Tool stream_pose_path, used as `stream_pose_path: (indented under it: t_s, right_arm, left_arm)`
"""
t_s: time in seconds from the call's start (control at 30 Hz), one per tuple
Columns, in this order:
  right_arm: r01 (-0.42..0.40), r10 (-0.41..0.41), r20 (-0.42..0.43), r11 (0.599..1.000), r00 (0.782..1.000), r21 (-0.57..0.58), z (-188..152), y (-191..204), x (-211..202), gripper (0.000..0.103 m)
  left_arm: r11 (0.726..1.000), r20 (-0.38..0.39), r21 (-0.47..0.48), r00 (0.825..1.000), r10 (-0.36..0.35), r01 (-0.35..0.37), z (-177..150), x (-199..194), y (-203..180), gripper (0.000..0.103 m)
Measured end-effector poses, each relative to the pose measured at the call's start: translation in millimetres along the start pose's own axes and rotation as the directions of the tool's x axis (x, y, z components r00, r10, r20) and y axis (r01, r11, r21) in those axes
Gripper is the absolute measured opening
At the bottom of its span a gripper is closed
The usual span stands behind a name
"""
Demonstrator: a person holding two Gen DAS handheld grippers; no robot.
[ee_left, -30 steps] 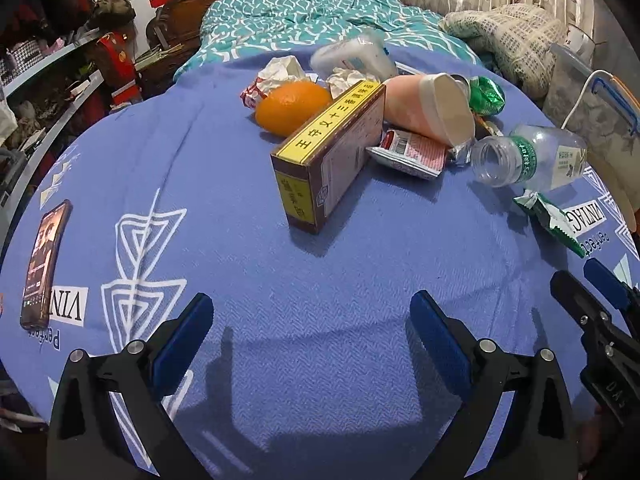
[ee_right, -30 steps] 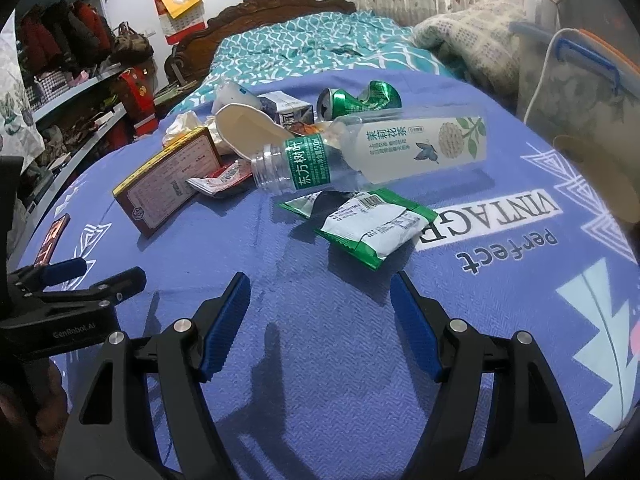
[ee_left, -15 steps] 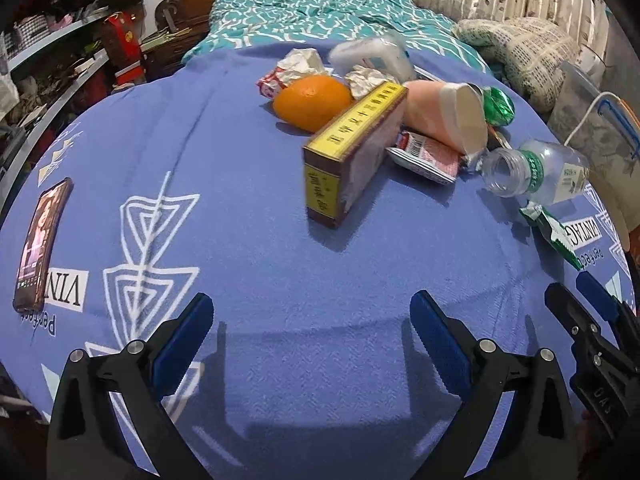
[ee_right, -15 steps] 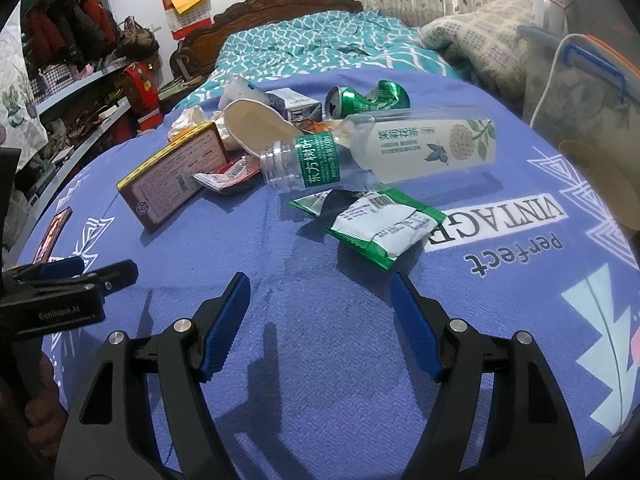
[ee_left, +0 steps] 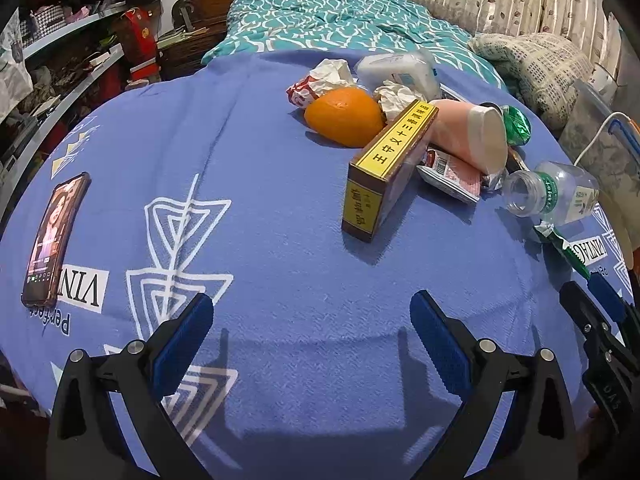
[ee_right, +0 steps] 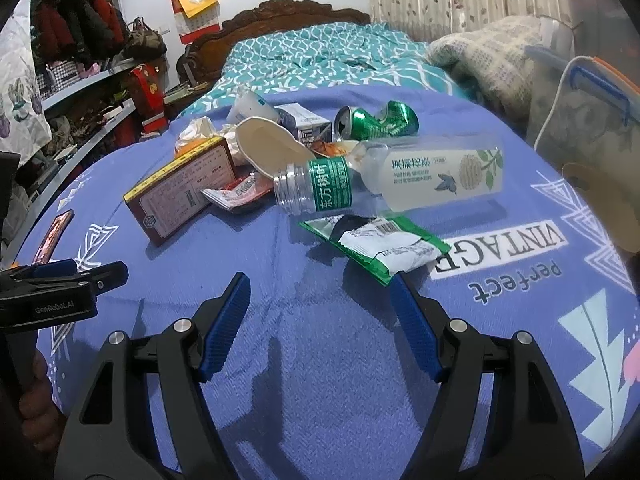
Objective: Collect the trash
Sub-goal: 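Grasp the clear water bottle with green label using the left tool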
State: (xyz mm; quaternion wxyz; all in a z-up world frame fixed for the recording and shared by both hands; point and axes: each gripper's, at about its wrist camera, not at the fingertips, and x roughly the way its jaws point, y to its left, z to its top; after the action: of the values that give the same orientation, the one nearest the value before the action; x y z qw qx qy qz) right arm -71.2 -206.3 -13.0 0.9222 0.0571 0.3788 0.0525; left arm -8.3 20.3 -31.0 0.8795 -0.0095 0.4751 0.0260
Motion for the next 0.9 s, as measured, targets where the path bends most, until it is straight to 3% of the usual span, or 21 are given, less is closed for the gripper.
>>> stream_pose_path:
  t_s: [0.13, 0.27, 0.4, 0.47, 0.53, 0.6, 0.67, 0.73, 0.8, 0.83, 0.9]
  right_arm:
    - [-0.009, 0.009, 0.043, 1.0, 0.999, -0.014, 3, 0, -8, 0.072]
    - [0.027, -0.028, 0.143, 1.0, 0.989, 0.013, 13, -21, -29, 0.069]
    - [0.066, -0.088, 0.156, 0.988, 0.984, 0.142, 26, -72, -37, 0.066]
    - [0.069, -0.098, 0.123, 0.974, 0.988, 0.217, 33, -104, -33, 0.064]
    - [0.017, -0.041, 0.076, 0.957, 0.996, 0.289, 39, -129, -24, 0.065]
    - [-0.092, 0.098, 0.005, 0.914, 0.995, 0.396, 46, -159, -4, 0.066]
    - [-0.189, 0.241, -0.038, 0.84, 0.97, 0.509, 45, -181, 15, 0.066]
    - [-0.235, 0.305, -0.035, 0.796, 0.952, 0.558, 41, -185, 23, 0.066]
    - [-0.236, 0.307, -0.052, 0.82, 0.95, 0.521, 36, -174, 26, 0.066]
    - [-0.23, 0.292, -0.068, 0.86, 0.954, 0.456, 35, -161, 26, 0.066]
    - [-0.24, 0.294, -0.099, 0.899, 0.951, 0.367, 31, -137, 29, 0.066]
  left_arm:
    - [1.0, 0.004, 0.01, 1.0, -0.008, 0.008, 3, -1, -2, 0.094]
    - [0.992, 0.037, 0.091, 0.995, -0.092, 0.089, 7, -12, -24, 0.094]
    - [0.951, 0.058, 0.236, 0.974, -0.217, 0.198, 12, -28, -70, 0.087]
    - [0.916, 0.041, 0.292, 0.953, -0.299, 0.274, 14, -30, -92, 0.085]
    - [0.877, -0.005, 0.338, 0.932, -0.361, 0.341, 18, -25, -116, 0.083]
    - [0.857, -0.046, 0.346, 0.919, -0.391, 0.382, 27, -16, -131, 0.079]
    - [0.855, -0.049, 0.35, 0.919, -0.39, 0.382, 42, -7, -141, 0.073]
    - [0.851, -0.042, 0.376, 0.924, -0.38, 0.367, 56, -1, -148, 0.072]
    - [0.841, -0.048, 0.402, 0.926, -0.375, 0.361, 70, 9, -153, 0.072]
    - [0.84, -0.053, 0.409, 0.928, -0.368, 0.357, 76, 13, -155, 0.072]
    - [0.831, -0.082, 0.421, 0.928, -0.364, 0.363, 86, 20, -159, 0.072]
